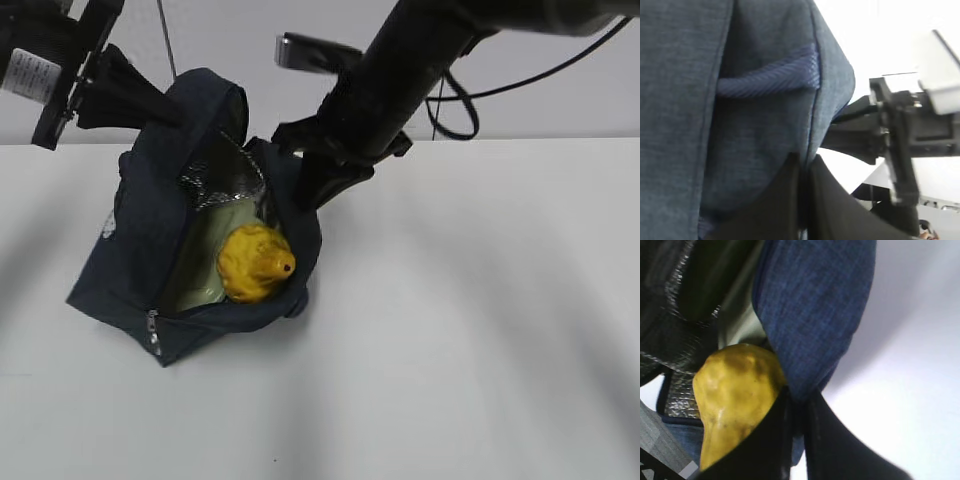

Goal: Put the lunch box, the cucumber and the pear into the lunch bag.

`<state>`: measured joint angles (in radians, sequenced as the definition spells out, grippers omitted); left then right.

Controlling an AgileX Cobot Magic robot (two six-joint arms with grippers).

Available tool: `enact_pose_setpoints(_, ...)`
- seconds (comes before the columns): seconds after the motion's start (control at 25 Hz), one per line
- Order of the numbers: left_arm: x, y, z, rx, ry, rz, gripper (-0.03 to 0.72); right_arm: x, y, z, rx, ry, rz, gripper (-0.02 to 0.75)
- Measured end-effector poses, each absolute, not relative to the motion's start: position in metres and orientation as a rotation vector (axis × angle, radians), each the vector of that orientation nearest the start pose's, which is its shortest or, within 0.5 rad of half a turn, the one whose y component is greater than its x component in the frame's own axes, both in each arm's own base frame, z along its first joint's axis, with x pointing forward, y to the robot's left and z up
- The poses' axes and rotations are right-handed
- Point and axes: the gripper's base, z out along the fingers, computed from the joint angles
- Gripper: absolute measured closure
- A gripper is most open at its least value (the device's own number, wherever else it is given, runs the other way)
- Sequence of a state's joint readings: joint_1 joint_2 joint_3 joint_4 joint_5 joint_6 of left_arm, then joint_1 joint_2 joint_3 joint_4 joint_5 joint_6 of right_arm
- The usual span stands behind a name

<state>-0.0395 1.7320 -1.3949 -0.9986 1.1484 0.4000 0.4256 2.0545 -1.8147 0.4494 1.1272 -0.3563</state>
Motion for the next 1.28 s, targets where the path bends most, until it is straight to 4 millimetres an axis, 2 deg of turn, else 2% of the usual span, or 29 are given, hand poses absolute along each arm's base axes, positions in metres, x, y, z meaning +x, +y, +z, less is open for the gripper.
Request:
enact_pose_setpoints(0.12,0.354,-0.090,0.305,0.096,2.517,-1.285,0.684,0.388,0.203,0.291,-0.903,2.646,0.590,0.731)
enact_pose_setpoints(0.28,0.353,-0.102,0.309,0.085,2.472,-1.352,0.684,0.396,0.188,0.328,-0.834,2.579,0.552,0.731)
enact_pose_setpoints(0.44,0.354,-0.113,0.310,0.045,2.457,-1.394,0.684,0.403,0.176,0.342,-0.757,2.555,0.543,0.731)
enact_pose_setpoints(0.72,0.360,-0.123,0.291,-0.082,2.543,-1.467,0.684,0.405,0.169,0.341,-0.698,2.597,0.491,0.732)
enact_pose_setpoints(0.88,0.360,-0.125,0.291,-0.102,2.540,-1.505,0.684,0.406,0.170,0.337,-0.689,2.611,0.494,0.732)
enact_pose_setpoints(1.0,0.365,-0.125,0.284,-0.131,2.544,-1.491,0.684,0.414,0.173,0.321,-0.688,2.645,0.505,0.732)
enact_pose_setpoints(1.12,0.373,-0.126,0.268,-0.186,2.564,-1.508,0.684,0.424,0.180,0.298,-0.669,2.676,0.560,0.732)
enact_pose_setpoints(1.28,0.380,-0.128,0.254,-0.237,2.581,-1.532,0.684,0.432,0.185,0.280,-0.656,2.697,0.622,0.732)
